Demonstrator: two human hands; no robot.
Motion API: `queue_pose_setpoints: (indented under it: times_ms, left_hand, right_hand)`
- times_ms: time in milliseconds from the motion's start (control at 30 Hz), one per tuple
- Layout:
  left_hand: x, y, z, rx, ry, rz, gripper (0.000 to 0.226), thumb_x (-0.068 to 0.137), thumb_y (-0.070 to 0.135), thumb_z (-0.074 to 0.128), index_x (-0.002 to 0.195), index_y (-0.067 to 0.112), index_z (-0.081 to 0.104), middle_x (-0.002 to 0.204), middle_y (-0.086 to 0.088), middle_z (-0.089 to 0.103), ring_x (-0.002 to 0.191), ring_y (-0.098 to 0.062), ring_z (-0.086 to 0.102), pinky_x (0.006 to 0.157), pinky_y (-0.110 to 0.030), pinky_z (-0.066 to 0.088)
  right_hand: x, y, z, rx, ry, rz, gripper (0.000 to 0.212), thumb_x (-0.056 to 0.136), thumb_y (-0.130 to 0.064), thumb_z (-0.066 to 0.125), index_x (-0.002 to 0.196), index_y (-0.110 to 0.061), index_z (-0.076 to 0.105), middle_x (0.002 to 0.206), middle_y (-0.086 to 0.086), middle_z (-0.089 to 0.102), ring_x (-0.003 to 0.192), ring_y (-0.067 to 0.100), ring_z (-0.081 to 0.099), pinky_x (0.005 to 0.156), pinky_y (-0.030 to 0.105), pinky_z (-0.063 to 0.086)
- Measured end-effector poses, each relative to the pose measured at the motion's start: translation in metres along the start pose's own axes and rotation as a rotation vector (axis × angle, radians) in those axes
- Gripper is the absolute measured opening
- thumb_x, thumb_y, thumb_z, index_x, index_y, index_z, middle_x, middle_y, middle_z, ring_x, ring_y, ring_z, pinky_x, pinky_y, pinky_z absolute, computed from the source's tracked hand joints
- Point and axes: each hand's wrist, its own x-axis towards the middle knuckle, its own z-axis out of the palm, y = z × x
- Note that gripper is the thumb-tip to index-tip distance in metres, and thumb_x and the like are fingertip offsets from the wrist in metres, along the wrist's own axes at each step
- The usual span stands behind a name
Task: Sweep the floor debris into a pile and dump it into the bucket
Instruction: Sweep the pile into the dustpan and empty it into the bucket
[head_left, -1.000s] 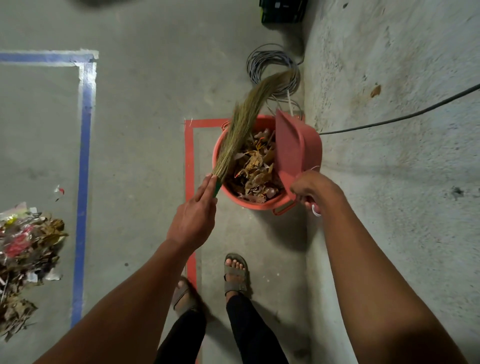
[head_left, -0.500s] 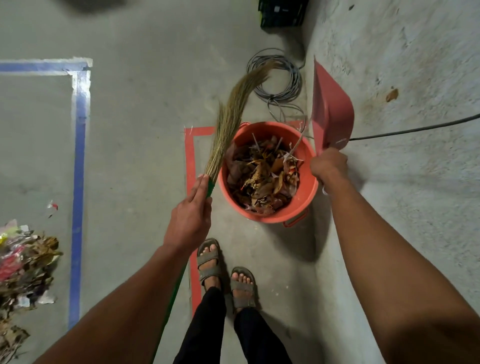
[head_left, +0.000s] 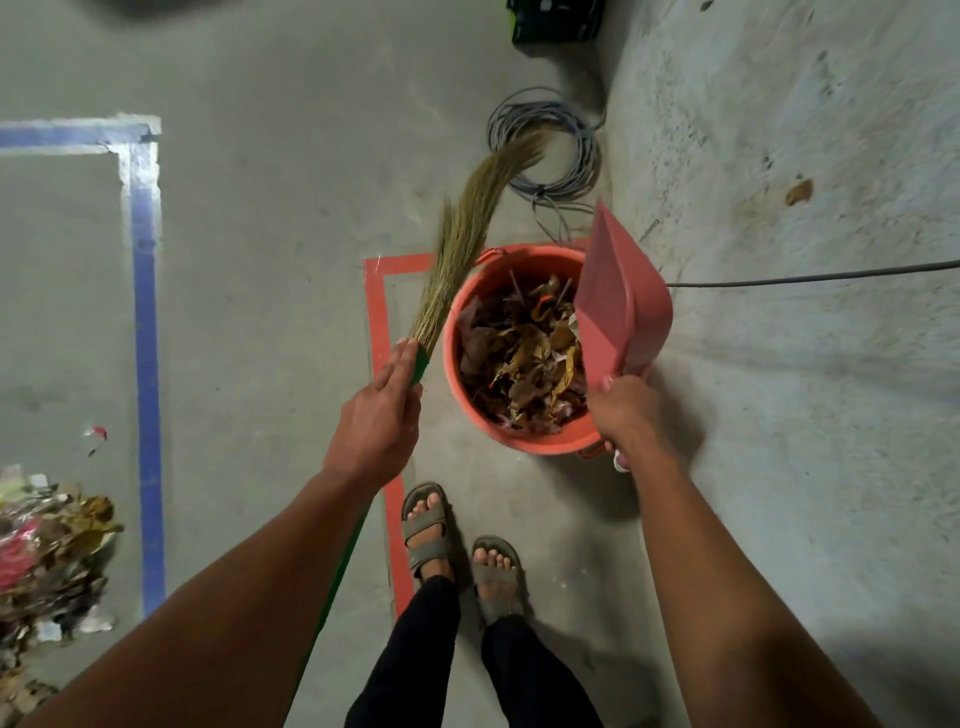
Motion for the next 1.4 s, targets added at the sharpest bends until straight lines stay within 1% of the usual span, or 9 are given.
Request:
queue_pose_setpoints:
  times_ms: [133,367,533,667,867,1033,1167,1300,1400]
  left_hand:
    - [0.008,-0.001,-0.004,0.023,-0.006,0.02,0.059,0.112,0.032,0.035,0.165,0.033,0.01,0.171,0.005,0.018,0.131,-0.037,0.057,0.109,-0.048,0.047]
    - [0.013,0.004,0.011,-0.003,0.007,0.055,0.059,0.112,0.03,0.037,0.166,0.031,0.013,0.171,0.005,0.021,0.132,-0.038,0.056,0.11,-0.051,0.047]
    - [0.002,0.002,0.023,-0.001,-0.023,0.054,0.059,0.112,0.03,0.037,0.166,0.03,0.014,0.171,0.005,0.021,0.131,-0.038,0.057,0.108,-0.05,0.047]
    - [-0.011,-0.001,0.025,0.004,-0.025,0.051,0.059,0.112,0.03,0.036,0.166,0.03,0.012,0.171,0.005,0.02,0.131,-0.037,0.057,0.108,-0.049,0.047]
    - [-0.02,0.008,0.019,-0.005,0.012,0.03,0.059,0.112,0.031,0.035,0.166,0.03,0.012,0.171,0.004,0.021,0.13,-0.036,0.058,0.108,-0.05,0.047]
    - [-0.019,0.017,0.022,-0.03,0.021,0.026,0.058,0.113,0.03,0.036,0.166,0.03,0.013,0.171,0.005,0.02,0.133,-0.035,0.055,0.11,-0.049,0.046]
    - [-0.02,0.021,0.031,-0.039,0.012,0.048,0.058,0.113,0.029,0.037,0.166,0.029,0.013,0.17,0.003,0.022,0.139,-0.034,0.05,0.114,-0.048,0.042]
    - [-0.025,0.019,0.039,-0.024,-0.026,0.062,0.059,0.113,0.027,0.037,0.166,0.028,0.012,0.171,0.003,0.021,0.138,-0.034,0.051,0.114,-0.046,0.042]
    - [-0.03,0.014,0.042,-0.01,-0.045,0.068,0.06,0.113,0.028,0.036,0.166,0.03,0.009,0.171,0.005,0.019,0.135,-0.033,0.054,0.111,-0.045,0.044]
  right_hand:
    - [0.002,0.003,0.003,0.025,0.067,0.027,0.034,0.103,-0.03,0.063,0.121,-0.002,0.068,0.11,0.013,0.07,0.079,0.026,0.067,0.06,0.031,0.052]
    - [0.014,0.003,0.025,-0.086,0.004,0.063,0.021,0.099,-0.019,0.061,0.111,-0.002,0.066,0.105,0.018,0.066,0.083,0.033,0.064,0.07,0.038,0.056]
    - [0.005,0.033,0.045,0.051,-0.166,0.183,0.018,0.087,-0.006,0.055,0.095,0.004,0.068,0.071,0.018,0.068,0.043,0.023,0.056,0.043,0.026,0.043]
    - [-0.016,0.036,0.038,0.186,-0.23,0.175,0.019,0.083,-0.01,0.055,0.097,-0.004,0.066,0.062,0.011,0.058,0.044,0.019,0.047,0.046,0.028,0.037]
    - [-0.032,0.043,0.011,0.227,-0.004,0.103,0.02,0.093,-0.023,0.057,0.091,-0.006,0.068,0.069,0.013,0.069,0.037,0.021,0.055,0.041,0.027,0.044]
    - [-0.013,0.047,-0.004,0.151,0.15,0.031,0.026,0.102,-0.034,0.059,0.096,-0.011,0.069,0.082,0.005,0.07,0.06,0.02,0.068,0.049,0.028,0.047]
    - [-0.006,0.043,0.006,-0.018,0.12,0.061,0.024,0.106,-0.03,0.057,0.103,-0.009,0.068,0.086,0.004,0.065,0.06,0.014,0.059,0.045,0.023,0.037]
    - [0.001,0.045,0.035,-0.066,0.025,0.046,0.028,0.102,-0.027,0.059,0.119,-0.008,0.071,0.11,0.016,0.069,0.089,0.032,0.071,0.069,0.034,0.058]
    - [0.001,0.05,0.048,-0.008,-0.102,0.045,0.024,0.095,-0.021,0.059,0.106,-0.001,0.069,0.096,0.02,0.07,0.063,0.032,0.071,0.047,0.03,0.052]
